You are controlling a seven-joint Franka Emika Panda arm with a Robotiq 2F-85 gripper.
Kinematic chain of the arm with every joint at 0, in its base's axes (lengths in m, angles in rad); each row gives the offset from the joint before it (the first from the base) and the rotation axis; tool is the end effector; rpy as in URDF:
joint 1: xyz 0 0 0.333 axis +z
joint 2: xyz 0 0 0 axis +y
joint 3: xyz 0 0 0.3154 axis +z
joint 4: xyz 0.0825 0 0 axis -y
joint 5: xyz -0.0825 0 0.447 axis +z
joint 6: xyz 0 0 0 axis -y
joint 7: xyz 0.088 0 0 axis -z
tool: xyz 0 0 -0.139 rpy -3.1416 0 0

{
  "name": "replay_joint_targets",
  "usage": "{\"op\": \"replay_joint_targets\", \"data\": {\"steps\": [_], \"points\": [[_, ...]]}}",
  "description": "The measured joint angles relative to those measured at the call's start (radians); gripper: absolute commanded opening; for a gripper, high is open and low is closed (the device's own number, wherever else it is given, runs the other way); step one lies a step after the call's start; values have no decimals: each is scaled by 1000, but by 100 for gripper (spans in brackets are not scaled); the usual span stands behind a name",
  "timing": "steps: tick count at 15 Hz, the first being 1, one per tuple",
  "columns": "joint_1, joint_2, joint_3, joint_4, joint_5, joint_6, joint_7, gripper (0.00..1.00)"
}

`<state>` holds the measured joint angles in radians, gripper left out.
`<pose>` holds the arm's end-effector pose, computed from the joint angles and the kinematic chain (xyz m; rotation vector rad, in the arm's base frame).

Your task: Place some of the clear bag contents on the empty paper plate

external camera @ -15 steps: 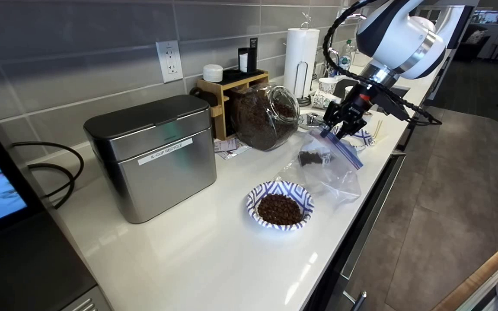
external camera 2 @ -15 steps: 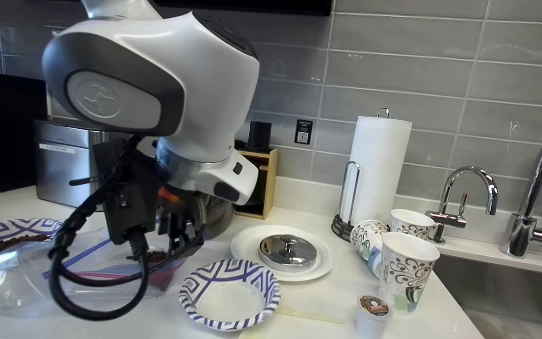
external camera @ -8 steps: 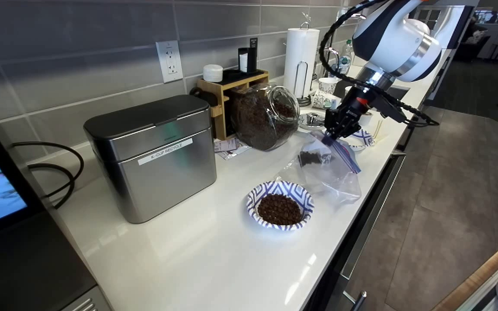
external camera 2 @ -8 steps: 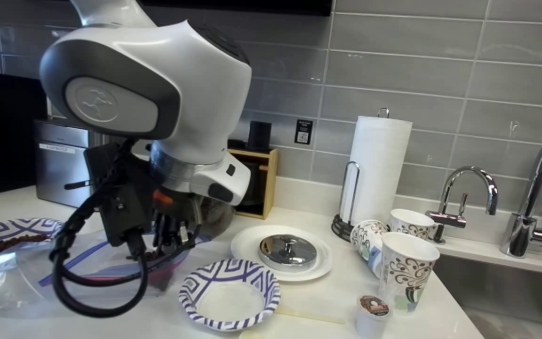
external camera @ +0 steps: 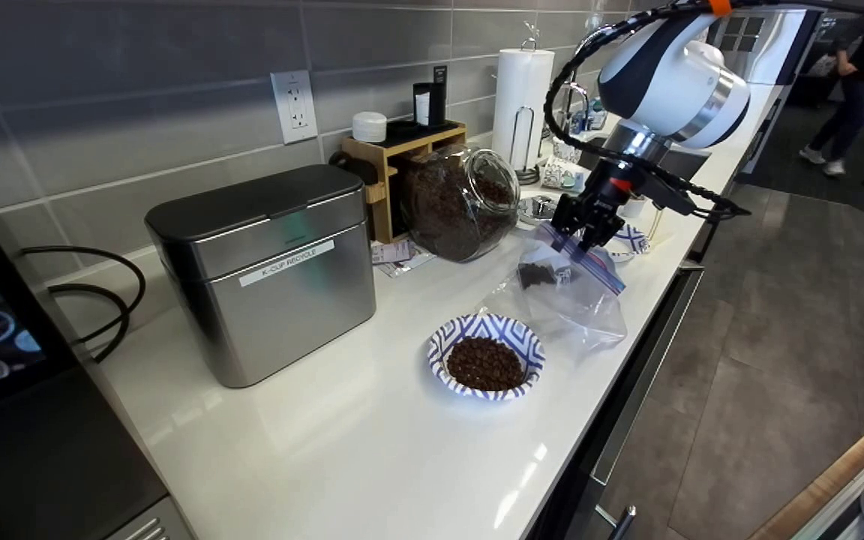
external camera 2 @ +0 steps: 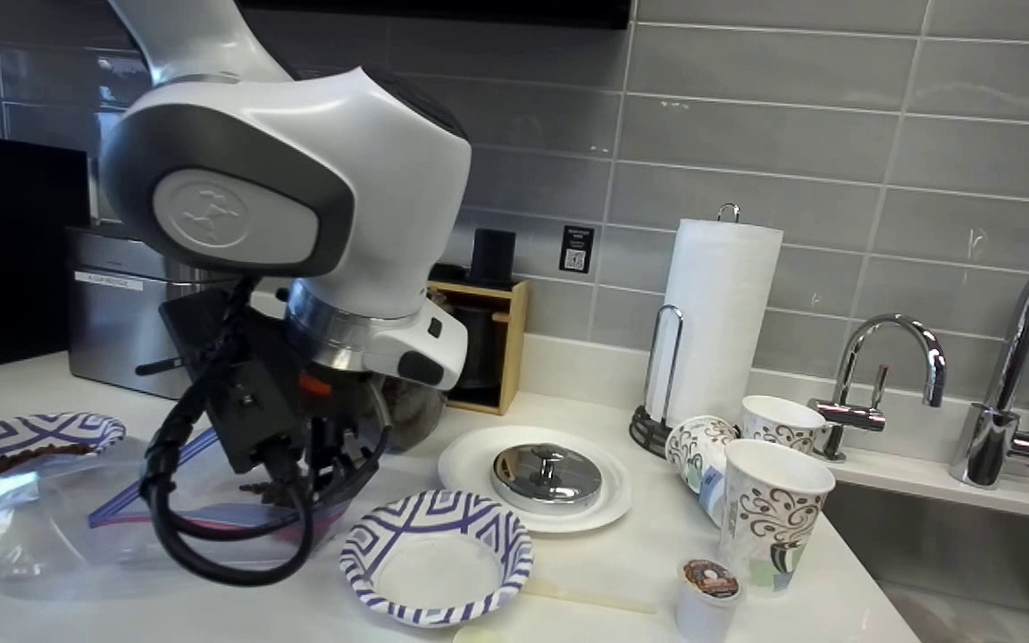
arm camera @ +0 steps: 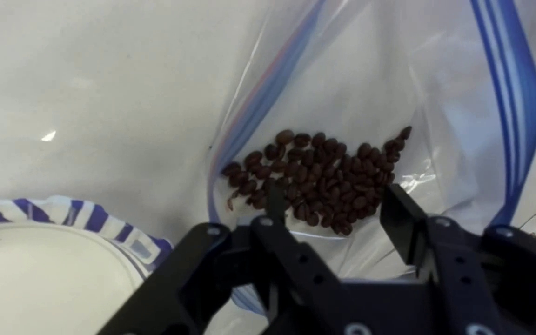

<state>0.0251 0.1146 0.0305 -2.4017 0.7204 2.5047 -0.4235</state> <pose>0.5341 0.0380 0.1845 -2.7185 0.1520 -0.0907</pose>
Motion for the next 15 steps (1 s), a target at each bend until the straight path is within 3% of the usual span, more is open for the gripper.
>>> {"op": "replay_joint_targets", "data": {"steps": [15], "points": [[10, 76, 51, 74, -278, 1, 171, 48]]}}
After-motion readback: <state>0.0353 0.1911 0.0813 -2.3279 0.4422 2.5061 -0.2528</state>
